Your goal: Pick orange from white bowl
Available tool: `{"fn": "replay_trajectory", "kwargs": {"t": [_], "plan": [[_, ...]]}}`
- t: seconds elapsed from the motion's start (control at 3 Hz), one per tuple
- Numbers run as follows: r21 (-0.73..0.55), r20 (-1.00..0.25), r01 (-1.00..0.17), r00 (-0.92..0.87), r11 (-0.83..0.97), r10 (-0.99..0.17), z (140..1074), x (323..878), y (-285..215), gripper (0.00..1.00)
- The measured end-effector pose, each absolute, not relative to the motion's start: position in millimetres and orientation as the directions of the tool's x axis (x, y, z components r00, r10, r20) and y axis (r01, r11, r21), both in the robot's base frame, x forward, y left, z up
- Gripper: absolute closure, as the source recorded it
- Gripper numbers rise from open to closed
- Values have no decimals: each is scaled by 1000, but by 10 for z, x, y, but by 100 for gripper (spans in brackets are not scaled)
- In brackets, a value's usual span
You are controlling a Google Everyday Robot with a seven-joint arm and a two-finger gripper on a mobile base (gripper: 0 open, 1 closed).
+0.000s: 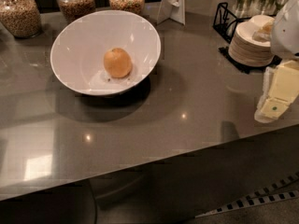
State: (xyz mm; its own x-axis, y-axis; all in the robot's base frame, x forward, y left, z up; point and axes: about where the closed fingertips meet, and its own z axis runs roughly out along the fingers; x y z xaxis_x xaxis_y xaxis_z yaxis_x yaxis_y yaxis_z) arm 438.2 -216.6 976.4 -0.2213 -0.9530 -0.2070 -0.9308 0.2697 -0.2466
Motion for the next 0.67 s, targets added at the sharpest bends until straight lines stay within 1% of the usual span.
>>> {"fn": "replay_trajectory", "kwargs": {"t": [0.33, 0.67], "plan": [[-258, -215, -928, -217, 270, -952, 9787, 4394, -2148, 0], [-293, -267, -922, -175, 253, -948, 9845, 4525, -1959, 0]]}}
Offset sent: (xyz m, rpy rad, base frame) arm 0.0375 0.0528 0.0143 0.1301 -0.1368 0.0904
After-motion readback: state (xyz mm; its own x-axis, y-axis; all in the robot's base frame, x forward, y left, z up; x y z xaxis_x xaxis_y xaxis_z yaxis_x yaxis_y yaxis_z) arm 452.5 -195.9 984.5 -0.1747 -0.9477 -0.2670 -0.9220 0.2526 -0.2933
